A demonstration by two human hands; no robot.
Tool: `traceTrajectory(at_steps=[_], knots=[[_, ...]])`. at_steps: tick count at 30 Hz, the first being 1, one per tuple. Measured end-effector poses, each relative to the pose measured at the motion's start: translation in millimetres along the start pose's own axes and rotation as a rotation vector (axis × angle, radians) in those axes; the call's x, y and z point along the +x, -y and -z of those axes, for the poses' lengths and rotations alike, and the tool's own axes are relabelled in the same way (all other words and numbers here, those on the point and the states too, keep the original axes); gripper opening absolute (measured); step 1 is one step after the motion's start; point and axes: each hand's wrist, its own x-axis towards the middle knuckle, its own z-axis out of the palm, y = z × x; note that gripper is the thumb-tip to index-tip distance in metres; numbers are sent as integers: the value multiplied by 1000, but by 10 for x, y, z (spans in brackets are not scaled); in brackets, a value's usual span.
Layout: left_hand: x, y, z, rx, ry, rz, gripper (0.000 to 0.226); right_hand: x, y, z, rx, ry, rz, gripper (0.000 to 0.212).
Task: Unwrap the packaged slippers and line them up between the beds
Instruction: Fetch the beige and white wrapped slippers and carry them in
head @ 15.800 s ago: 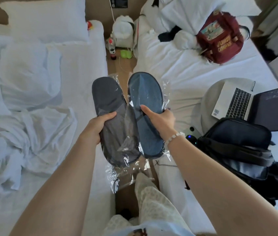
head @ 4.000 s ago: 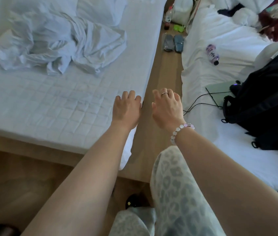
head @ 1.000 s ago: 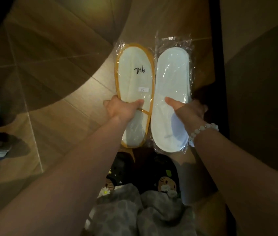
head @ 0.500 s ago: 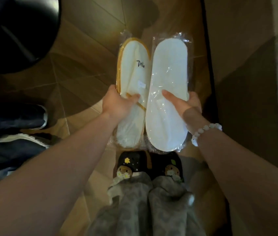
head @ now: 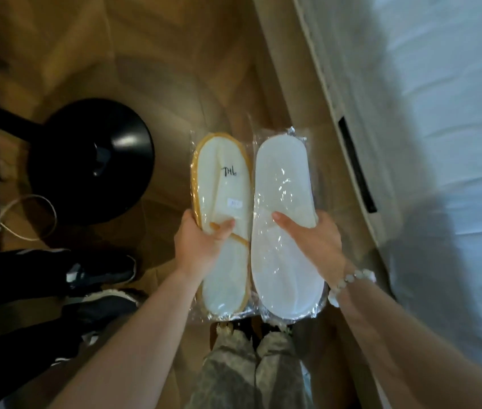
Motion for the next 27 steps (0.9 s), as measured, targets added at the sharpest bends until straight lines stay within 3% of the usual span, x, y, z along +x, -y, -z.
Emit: traceTrajectory(at_steps=[12, 27], knots=[[-1370, -1612, 483, -43, 135, -149, 52, -1672, 973, 1201, 80, -230, 91, 77], [-2603, -2707, 121, 14, 505, -395, 49, -3018, 1026, 2532, 302, -546, 54, 74]])
